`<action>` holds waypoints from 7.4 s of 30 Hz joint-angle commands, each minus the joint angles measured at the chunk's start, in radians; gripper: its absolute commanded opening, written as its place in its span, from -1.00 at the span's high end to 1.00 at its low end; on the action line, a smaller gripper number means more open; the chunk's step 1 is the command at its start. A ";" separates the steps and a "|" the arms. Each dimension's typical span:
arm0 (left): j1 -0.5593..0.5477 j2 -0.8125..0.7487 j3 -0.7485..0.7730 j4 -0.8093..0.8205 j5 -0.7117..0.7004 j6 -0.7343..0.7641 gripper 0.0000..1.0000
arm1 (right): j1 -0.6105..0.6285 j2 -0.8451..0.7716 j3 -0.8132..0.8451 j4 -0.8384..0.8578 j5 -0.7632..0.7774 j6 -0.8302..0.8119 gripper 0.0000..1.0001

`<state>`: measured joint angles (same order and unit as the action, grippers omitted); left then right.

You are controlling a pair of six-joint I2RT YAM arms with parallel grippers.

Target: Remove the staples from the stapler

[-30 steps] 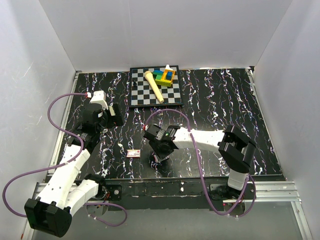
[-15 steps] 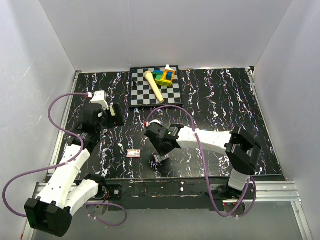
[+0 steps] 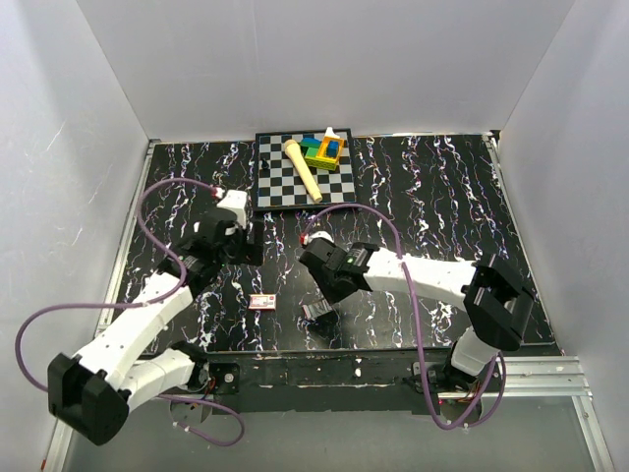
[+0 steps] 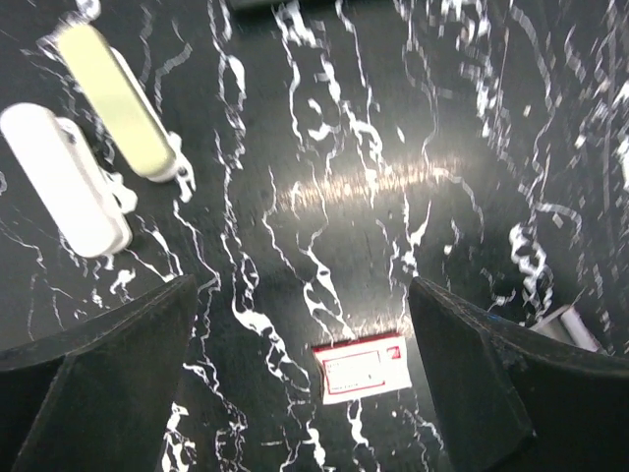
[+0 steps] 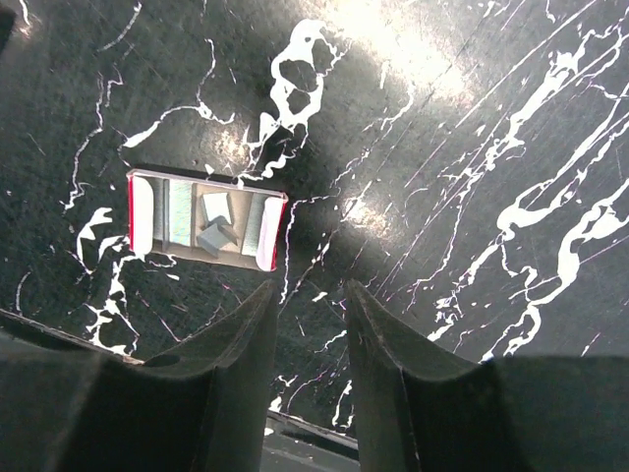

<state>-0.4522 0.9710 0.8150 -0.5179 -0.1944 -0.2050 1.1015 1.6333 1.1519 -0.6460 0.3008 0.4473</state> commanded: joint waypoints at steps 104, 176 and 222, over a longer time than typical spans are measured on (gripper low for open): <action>-0.212 0.526 -0.025 -0.172 0.119 -0.396 1.00 | -0.052 0.074 -0.101 0.186 -0.040 0.198 0.97; -0.390 0.600 -0.051 -0.064 0.230 -0.496 1.00 | -0.037 0.157 -0.115 0.273 -0.054 0.419 0.97; -0.399 0.630 -0.028 -0.079 0.211 -0.482 1.00 | -0.026 -0.084 -0.138 0.141 0.057 0.398 0.32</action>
<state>-0.8310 1.5482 0.8219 -0.5667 0.0322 -0.6918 1.0672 1.6428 1.0161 -0.5014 0.2947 0.8494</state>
